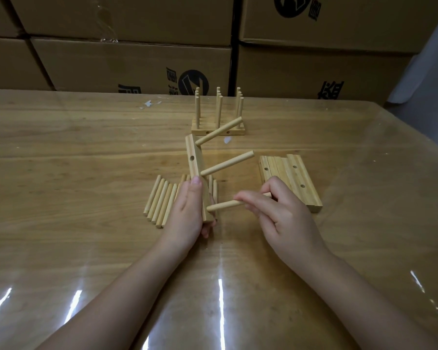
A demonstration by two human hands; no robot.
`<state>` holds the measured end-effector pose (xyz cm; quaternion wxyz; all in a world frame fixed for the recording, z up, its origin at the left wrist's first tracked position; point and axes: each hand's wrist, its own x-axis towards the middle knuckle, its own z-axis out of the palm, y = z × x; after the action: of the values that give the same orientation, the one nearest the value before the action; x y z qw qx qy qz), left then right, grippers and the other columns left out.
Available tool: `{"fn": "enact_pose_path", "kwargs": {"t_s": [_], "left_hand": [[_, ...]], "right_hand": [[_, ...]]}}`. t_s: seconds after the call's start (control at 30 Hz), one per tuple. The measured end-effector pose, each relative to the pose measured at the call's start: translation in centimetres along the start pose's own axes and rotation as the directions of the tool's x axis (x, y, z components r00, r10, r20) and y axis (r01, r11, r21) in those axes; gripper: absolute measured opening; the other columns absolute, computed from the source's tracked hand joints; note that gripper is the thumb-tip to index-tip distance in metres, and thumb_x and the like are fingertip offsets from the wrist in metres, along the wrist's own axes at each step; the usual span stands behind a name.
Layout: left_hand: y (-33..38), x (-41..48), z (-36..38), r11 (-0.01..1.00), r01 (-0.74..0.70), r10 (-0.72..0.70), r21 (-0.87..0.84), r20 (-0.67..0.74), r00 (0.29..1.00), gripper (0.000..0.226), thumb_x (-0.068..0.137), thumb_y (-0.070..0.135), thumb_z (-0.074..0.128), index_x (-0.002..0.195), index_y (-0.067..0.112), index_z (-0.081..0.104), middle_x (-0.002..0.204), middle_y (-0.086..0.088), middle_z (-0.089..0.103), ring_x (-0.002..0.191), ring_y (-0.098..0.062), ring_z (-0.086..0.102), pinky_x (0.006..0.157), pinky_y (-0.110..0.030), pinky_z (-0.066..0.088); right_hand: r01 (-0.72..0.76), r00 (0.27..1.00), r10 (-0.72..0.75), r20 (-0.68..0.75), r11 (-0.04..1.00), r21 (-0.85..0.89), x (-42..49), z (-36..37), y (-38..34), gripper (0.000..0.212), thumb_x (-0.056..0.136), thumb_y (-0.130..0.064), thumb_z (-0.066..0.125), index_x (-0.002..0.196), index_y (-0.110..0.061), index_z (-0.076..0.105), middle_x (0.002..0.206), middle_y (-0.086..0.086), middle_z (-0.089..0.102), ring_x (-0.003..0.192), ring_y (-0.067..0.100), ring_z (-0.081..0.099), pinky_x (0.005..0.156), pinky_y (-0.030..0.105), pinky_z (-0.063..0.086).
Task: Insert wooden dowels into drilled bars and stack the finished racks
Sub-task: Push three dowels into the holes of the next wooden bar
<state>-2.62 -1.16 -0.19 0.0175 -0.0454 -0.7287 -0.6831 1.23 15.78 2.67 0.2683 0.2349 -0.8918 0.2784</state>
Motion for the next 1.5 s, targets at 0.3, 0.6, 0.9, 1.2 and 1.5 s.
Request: {"fn": "enact_pose_path", "kwargs": {"t_s": [0.3,0.6,0.9,1.2,1.5], "left_hand": [[-0.07,-0.16,0.17,0.998,0.003,-0.002,0.056,-0.015,1.0,0.04,0.098,0.049,0.028,0.087,0.016,0.049,0.059,-0.003,0.05,0.041,-0.011,0.052,0.035,-0.02,0.037],[-0.1,-0.14,0.26,0.994,-0.035,0.036,0.101,-0.003,0.999,0.044,0.089,0.057,0.027,0.083,0.018,0.047,0.061,-0.012,0.049,0.041,-0.014,0.048,0.034,-0.022,0.036],[-0.22,-0.26,0.19,0.989,-0.061,0.058,0.138,0.024,0.998,0.05,0.083,0.064,0.025,0.083,0.018,0.045,0.063,-0.014,0.05,0.038,-0.011,0.046,0.036,-0.023,0.037],[0.05,-0.3,0.31,0.972,-0.075,0.075,0.222,0.009,0.997,0.051,0.082,0.063,0.026,0.083,0.016,0.045,0.066,-0.013,0.048,0.057,-0.028,0.049,0.049,-0.039,0.039],[0.13,-0.43,0.26,0.95,-0.077,0.072,0.304,0.029,0.997,0.051,0.081,0.064,0.024,0.082,0.017,0.042,0.06,-0.005,0.05,0.052,-0.023,0.053,0.048,-0.037,0.041]], "right_hand": [[0.032,0.999,-0.032,0.002,0.995,-0.089,-0.1,-0.15,-0.44,0.026,0.091,-0.011,0.048,0.1,-0.011,0.072,0.075,0.012,0.05,0.058,0.016,0.041,0.04,0.032,0.041],[0.039,0.999,-0.039,0.007,0.994,-0.1,-0.17,0.02,-0.47,0.02,0.09,-0.007,0.054,0.098,-0.01,0.072,0.072,0.009,0.05,0.056,0.013,0.039,0.039,0.029,0.037],[-0.012,0.999,0.016,0.049,0.997,-0.072,-0.3,0.18,-0.64,0.029,0.091,-0.028,0.046,0.097,-0.011,0.069,0.076,0.0,0.054,0.06,0.006,0.045,0.049,0.018,0.037],[-0.053,0.997,0.053,0.058,0.999,-0.002,-0.4,0.0,-0.67,0.034,0.09,-0.036,0.046,0.091,-0.012,0.071,0.078,-0.008,0.064,0.063,0.004,0.054,0.051,0.024,0.048],[-0.116,0.989,0.116,0.091,0.993,0.001,-0.44,0.1,-0.26,0.02,0.087,-0.028,0.057,0.09,-0.014,0.072,0.075,-0.019,0.053,0.059,-0.003,0.046,0.05,0.015,0.04]]}}
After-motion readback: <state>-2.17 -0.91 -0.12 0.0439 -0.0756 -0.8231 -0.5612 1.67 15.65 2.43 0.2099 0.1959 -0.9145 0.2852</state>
